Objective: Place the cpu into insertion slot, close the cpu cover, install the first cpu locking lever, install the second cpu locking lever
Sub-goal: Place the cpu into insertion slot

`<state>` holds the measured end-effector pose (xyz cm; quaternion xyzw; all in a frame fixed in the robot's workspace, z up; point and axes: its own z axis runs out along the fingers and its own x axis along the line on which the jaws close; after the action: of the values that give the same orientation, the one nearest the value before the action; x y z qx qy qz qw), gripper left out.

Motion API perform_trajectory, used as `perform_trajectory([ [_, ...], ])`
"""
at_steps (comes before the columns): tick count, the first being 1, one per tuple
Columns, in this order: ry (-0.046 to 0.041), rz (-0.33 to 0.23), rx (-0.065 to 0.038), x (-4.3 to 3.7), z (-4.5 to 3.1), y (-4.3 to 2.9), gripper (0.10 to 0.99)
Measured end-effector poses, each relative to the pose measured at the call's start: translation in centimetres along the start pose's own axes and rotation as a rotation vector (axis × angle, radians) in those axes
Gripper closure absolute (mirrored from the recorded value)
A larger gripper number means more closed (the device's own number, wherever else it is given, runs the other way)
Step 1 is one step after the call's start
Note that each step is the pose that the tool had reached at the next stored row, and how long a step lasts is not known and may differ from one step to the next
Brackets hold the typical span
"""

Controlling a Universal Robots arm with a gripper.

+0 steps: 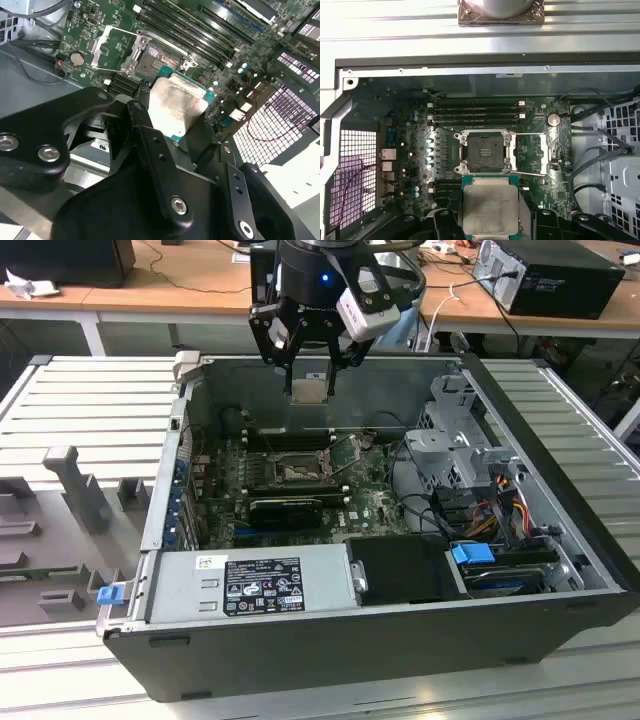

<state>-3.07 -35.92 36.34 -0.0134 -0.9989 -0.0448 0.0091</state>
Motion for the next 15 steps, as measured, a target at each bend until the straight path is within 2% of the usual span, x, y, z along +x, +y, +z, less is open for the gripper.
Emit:
perform_trajectory([
  [3,-0.0065,0.073,-0.001,0.0,0.0,0.0,0.549],
  [15,-0.0179,0.199,-0.004,0.0,0.01,0.0,0.549],
])
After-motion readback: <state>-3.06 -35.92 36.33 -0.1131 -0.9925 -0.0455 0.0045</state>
